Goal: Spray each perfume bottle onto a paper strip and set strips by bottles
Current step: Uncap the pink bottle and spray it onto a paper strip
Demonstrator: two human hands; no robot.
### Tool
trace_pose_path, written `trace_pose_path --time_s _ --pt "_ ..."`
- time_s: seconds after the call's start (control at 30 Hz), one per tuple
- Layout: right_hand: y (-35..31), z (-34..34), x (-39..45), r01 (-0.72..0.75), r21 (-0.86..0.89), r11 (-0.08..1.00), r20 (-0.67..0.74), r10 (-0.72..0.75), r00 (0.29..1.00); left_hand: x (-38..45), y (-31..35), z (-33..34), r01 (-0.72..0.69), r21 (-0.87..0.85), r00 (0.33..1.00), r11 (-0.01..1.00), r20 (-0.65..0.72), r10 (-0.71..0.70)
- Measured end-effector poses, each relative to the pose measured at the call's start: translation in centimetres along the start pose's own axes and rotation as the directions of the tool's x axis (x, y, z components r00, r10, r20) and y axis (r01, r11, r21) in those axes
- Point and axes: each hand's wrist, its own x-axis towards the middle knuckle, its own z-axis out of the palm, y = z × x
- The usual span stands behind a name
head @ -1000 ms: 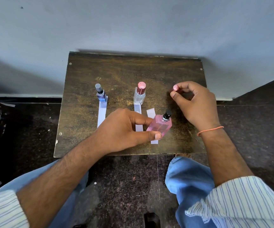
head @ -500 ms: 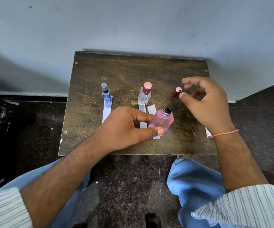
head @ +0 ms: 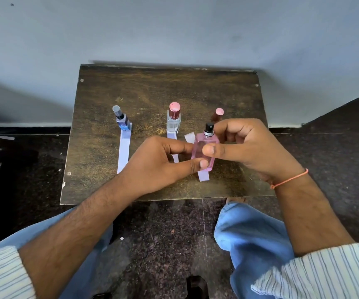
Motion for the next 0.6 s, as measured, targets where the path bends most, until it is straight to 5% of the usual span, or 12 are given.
trace_pose_path --time_s 0.23,0.6 --pt "-0.7 -1.3 -0.4 -0.037 0.470 0.882 -0.191 0.142 0.971 0.2 -0.7 0.1 0.044 -0.006 0.997 0.999 0.069 -0.043" --pt "-0.1 0.2 0.5 -0.115 0.485 0.867 -0.088 0.179 0.980 0.4 -1.6 -0.3 0.149 -0.099 0.989 0.984 0.016 -0.148"
